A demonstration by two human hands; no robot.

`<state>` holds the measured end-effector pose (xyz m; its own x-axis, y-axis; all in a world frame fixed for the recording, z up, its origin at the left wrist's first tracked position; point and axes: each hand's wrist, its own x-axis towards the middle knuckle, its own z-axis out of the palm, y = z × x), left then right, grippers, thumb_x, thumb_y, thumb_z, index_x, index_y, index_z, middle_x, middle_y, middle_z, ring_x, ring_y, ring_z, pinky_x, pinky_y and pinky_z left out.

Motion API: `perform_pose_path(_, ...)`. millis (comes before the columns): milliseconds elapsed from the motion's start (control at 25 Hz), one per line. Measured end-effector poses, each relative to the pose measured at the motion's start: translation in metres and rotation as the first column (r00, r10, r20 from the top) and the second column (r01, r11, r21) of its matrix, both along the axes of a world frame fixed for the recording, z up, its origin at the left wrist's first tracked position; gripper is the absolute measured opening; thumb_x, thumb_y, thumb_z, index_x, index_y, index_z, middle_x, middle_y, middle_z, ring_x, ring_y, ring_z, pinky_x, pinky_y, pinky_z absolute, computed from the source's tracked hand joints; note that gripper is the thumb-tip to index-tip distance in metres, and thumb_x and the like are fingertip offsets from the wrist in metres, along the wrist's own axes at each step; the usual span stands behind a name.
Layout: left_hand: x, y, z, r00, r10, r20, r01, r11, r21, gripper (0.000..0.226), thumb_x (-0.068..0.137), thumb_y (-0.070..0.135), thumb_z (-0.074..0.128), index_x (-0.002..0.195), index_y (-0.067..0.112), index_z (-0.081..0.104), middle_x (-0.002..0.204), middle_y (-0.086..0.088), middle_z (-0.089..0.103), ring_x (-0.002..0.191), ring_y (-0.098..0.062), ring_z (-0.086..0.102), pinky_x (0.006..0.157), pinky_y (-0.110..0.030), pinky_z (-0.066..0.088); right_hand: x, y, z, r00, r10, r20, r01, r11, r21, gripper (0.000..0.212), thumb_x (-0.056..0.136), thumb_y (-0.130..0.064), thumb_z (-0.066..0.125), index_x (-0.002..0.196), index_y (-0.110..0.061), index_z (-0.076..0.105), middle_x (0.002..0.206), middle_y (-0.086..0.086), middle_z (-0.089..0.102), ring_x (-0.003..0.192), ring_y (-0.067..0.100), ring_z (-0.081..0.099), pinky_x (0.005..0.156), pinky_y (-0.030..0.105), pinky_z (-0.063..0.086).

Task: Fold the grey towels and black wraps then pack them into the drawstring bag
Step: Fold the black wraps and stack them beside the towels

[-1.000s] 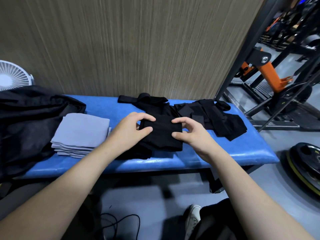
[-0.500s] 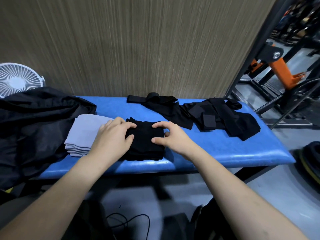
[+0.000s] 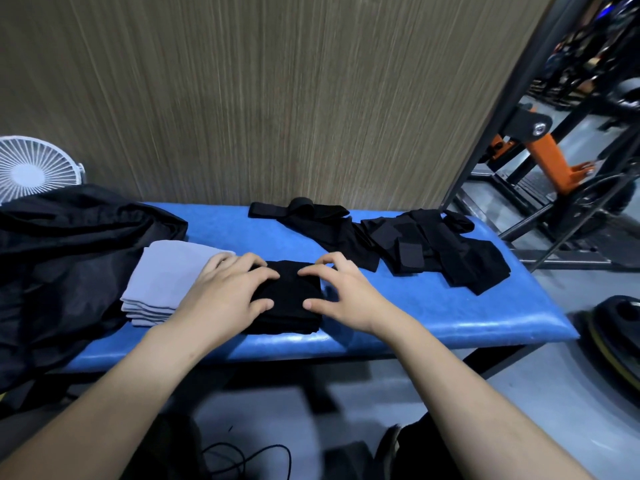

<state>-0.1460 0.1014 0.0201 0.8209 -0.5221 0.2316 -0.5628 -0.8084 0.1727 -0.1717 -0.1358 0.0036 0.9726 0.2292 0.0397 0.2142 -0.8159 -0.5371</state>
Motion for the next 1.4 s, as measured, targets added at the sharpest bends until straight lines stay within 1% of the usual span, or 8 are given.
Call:
perform_pose_path(160,0.006,0.003,-0.001,0.999,-0.004,-0.036,0.006,0.999,0.045,0.053,0.086,0.054,0.064,0.136,0.041,0.05,0.135,0.021,0.044,0.13,-0.008,0.039,0.117,-0.026,0.005,0.0,0.001,-0.003,0.999,-0.011,-0.05,0.01,1.0,-0.017,0.056,0.085,-0.044,0.075,0.136,-0.035,0.055,0.131,-0.007,0.041,0.121,0.016,0.042,0.109,0.038,0.037)
perform_pose_path(320,0.012,0.004,-0.006,0.996,-0.009,-0.093,0.014,0.999,0.048,0.059,0.08,0.06,0.068,0.134,0.046,0.05,0.127,0.025,0.043,0.126,-0.009,0.039,0.112,-0.024,0.014,0.001,0.0,-0.003,0.998,-0.011,-0.059,0.009,0.999,-0.038,0.057,0.085,-0.045,0.074,0.137,-0.035,0.054,0.132,-0.006,0.041,0.122,0.018,0.041,0.11,0.04,0.036)
perform_pose_path(600,0.011,0.0,0.0,0.999,-0.021,-0.042,0.019,0.999,-0.051,0.043,0.083,0.056,0.067,0.124,0.043,0.059,0.115,0.022,0.053,0.117,-0.009,0.048,0.104,-0.024,0.019,-0.009,-0.017,0.002,0.997,-0.017,-0.07,0.03,0.983,0.184,0.043,0.087,-0.036,0.075,0.127,-0.033,0.061,0.115,-0.013,0.048,0.095,0.005,0.053,0.094,0.024,0.046)
perform_pose_path(720,0.009,-0.016,0.005,0.999,-0.041,0.004,0.041,0.99,-0.135,0.038,0.085,0.064,0.05,0.113,0.042,0.064,0.107,0.022,0.057,0.109,-0.011,0.053,0.104,-0.03,0.026,-0.017,-0.033,0.007,0.998,-0.055,-0.037,0.062,0.974,0.218,0.034,0.088,-0.032,0.075,0.121,-0.031,0.065,0.109,-0.008,0.057,0.087,0.003,0.057,0.081,0.013,0.043)
perform_pose_path(840,0.007,-0.047,0.007,0.997,-0.081,0.016,0.083,0.978,-0.193,0.049,0.081,0.066,0.033,0.108,0.04,0.066,0.104,0.021,0.061,0.102,-0.009,0.056,0.099,-0.027,0.027,-0.027,-0.055,0.013,0.99,-0.138,-0.023,0.139,0.957,0.256,0.025,0.088,-0.03,0.074,0.113,-0.029,0.068,0.096,-0.005,0.065,0.079,0.006,0.059,0.075,0.017,0.046)
perform_pose_path(1000,0.005,-0.094,0.007,0.987,-0.163,0.003,0.158,0.953,-0.26,0.023,0.089,0.052,0.06,0.108,0.041,0.066,0.102,0.022,0.061,0.098,-0.006,0.055,0.098,-0.024,0.027,-0.042,-0.09,0.017,0.966,-0.258,-0.028,0.255,0.926,0.277,0.014,0.089,-0.03,0.073,0.103,-0.027,0.07,0.084,0.001,0.07,0.075,0.017,0.062,0.069,0.021,0.047)
perform_pose_path(1120,-0.001,-0.133,0.006,0.975,-0.222,0.002,0.213,0.936,-0.28,0.024,0.087,0.048,0.066,0.11,0.041,0.066,0.103,0.021,0.062,0.096,-0.006,0.054,0.102,-0.027,0.03,-0.056,-0.12,0.019,0.927,-0.375,-0.01,0.363,0.891,0.273,0.01,0.088,-0.025,0.074,0.098,-0.023,0.072,0.077,0.001,0.07,0.065,0.007,0.059,0.066,0.016,0.046)
perform_pose_path(1400,-0.011,-0.234,-0.014,0.942,-0.325,-0.076,0.29,0.91,-0.295,0.038,0.086,0.047,0.065,0.122,0.039,0.059,0.117,0.018,0.058,0.109,-0.009,0.05,0.099,-0.026,0.028,-0.084,-0.209,-0.002,0.714,-0.699,0.031,0.684,0.706,0.182,0.01,0.084,-0.032,0.075,0.09,-0.031,0.067,0.072,-0.005,0.062,0.072,0.007,0.061,0.068,0.028,0.047)
